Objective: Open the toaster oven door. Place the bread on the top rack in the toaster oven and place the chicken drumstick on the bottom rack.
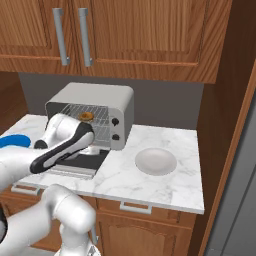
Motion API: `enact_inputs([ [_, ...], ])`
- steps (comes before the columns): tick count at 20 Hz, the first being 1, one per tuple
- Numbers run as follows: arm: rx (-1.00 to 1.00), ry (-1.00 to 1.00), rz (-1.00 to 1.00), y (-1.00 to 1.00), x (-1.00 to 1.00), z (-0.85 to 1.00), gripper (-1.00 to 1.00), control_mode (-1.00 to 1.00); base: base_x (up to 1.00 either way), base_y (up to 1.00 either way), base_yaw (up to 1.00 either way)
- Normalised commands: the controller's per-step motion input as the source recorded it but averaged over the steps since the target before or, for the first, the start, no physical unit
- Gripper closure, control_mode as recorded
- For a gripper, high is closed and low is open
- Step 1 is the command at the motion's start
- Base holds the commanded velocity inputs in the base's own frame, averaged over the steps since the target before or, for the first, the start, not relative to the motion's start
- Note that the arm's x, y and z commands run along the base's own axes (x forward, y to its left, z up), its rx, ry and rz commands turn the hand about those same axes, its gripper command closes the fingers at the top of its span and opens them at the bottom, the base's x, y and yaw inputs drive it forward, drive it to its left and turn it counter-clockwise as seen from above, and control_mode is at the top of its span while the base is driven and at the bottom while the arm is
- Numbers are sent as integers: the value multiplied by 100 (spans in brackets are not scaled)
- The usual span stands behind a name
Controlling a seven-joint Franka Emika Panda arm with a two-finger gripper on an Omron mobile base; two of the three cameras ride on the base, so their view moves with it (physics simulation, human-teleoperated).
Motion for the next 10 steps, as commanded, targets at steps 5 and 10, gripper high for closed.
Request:
enact_inputs([
  [5, 6, 37, -18, -57, -50, 100, -100, -100, 0, 0, 0],
  [10, 3, 30, -15, -60, -28, 100, -100, -100, 0, 0, 0],
])
